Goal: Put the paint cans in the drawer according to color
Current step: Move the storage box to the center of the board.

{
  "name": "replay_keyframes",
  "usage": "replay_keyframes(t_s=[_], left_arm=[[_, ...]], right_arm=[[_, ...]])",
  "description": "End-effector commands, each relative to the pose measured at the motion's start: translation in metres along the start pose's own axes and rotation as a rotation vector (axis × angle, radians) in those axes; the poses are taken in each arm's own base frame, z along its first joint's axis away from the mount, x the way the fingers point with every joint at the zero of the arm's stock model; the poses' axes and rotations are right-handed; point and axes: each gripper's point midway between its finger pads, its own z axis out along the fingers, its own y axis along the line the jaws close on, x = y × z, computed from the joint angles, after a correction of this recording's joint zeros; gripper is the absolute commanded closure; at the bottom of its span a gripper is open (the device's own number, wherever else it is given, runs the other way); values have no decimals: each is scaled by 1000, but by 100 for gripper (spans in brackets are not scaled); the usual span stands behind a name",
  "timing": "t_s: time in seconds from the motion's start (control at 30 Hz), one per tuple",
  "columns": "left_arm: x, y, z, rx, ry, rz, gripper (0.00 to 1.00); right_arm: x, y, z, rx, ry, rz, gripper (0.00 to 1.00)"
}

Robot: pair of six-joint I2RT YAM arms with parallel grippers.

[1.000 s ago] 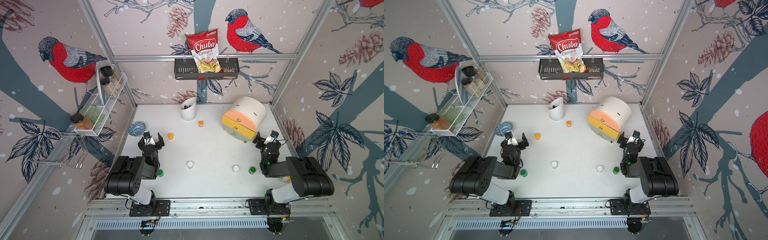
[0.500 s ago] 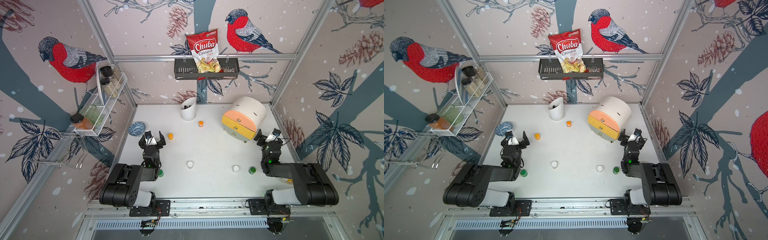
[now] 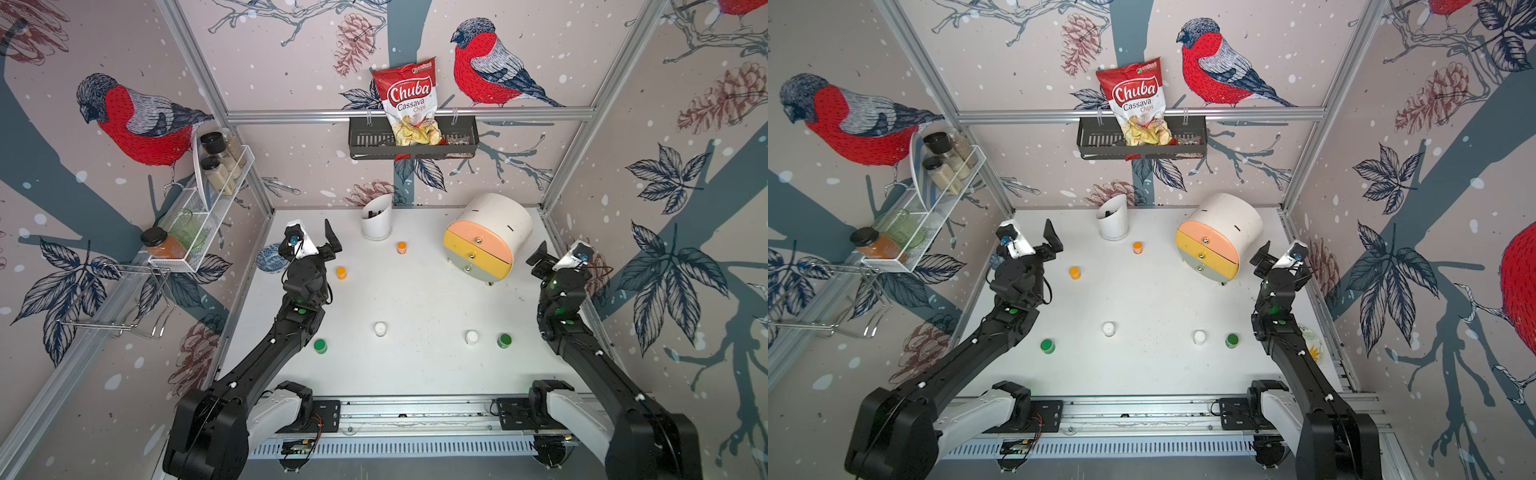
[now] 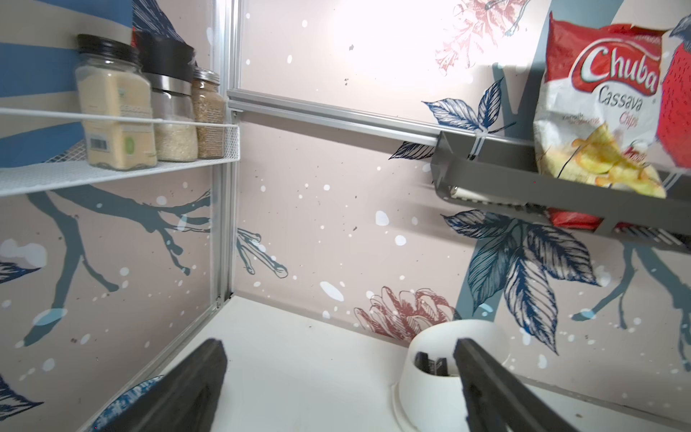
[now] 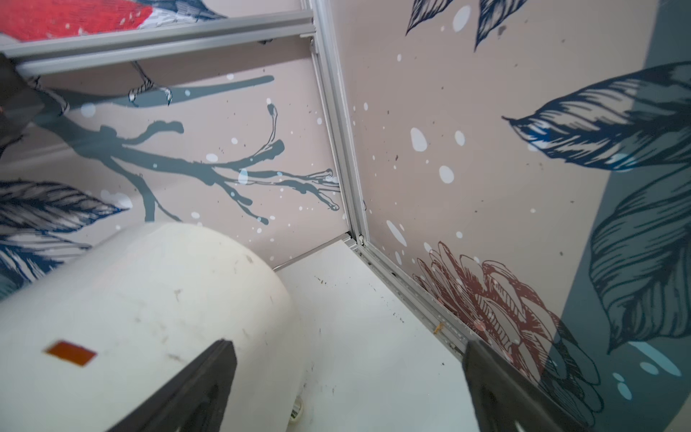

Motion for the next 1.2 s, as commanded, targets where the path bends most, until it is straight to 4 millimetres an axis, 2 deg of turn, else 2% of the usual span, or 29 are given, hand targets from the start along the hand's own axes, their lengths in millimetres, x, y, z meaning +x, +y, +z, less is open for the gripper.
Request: replay_keyframes(t_s=[0.0,0.1,0.2,0.33,0.43,0.5,0.67,0.83,0.9,1.03,1.17], left_arm=[[21,-5,2,-8,206,-49,2],[10,-23,5,58,265,-82,3],[-2,-49,1,182,305,-138,3],[-27,-104,-24,465,281,-161,3],[-34,-146,-41,617,310,-132,3],[-34,-174,-54,706,329,-101,3],[-18,-243,-91,911,380,-30,3],[11,-294,-114,1061,430,-29,3],[24,-315,-123,1120,457,-12,7],[50,-351,-131,1145,487,1,17],[79,-380,-134,1138,521,14,24]], right_arm=[[1,-21,-11,133,118,152,0],[-19,-5,-17,75,191,181,0],[-36,21,-27,-55,260,201,0],[-47,53,-43,-233,347,240,0],[-46,69,-50,-308,414,273,0],[-42,82,-54,-372,458,285,5],[-32,102,-60,-471,549,306,14],[-23,110,-63,-496,587,313,15],[-19,108,-61,-482,597,305,15],[-14,104,-57,-453,590,304,13],[2,104,-53,-460,626,312,12]])
